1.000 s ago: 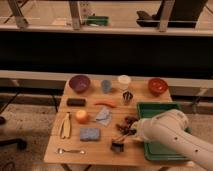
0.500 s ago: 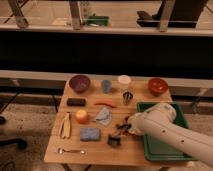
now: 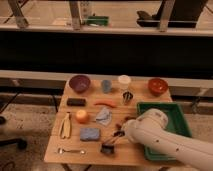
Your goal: Wipe table surface with brush
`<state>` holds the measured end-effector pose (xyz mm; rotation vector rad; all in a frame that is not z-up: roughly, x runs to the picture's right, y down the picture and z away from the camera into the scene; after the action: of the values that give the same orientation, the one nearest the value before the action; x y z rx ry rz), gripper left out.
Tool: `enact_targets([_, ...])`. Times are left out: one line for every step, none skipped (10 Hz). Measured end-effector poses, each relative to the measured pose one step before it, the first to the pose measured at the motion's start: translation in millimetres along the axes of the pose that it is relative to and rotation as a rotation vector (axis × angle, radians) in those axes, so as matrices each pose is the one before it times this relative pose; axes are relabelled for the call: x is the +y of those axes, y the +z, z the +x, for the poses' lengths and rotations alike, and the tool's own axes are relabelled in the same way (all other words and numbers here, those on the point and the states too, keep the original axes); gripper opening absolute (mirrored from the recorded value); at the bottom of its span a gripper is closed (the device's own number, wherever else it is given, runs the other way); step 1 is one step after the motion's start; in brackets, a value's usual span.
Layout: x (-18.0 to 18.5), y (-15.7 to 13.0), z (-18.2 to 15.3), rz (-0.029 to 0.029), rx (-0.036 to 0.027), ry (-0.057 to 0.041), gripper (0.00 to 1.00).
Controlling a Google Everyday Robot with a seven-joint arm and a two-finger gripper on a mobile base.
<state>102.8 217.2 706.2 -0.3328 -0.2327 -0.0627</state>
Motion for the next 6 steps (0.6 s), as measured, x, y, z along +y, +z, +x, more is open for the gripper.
enact_targets([8.89,-5.35,0.29,-0.00287,0.00464,0.00350,0.00])
enact_targets([4.02,-3.55,4.94,0.00103,0.00821,0.00711,0.00])
enact_targets([1.64,-5.87,14.18,0.00697,0.02184,0.01364,0.00])
enact_targets([-3.58,-0.88,6.54,0.00466,0.01497,0.00236,0.00])
enact_targets([-5.45,-0.19,6.61,0.00466,0.01928,0.00530,0.00])
enact_targets([-5.57,0.96,7.94,0.00170,0.02785,0.00572,0.00])
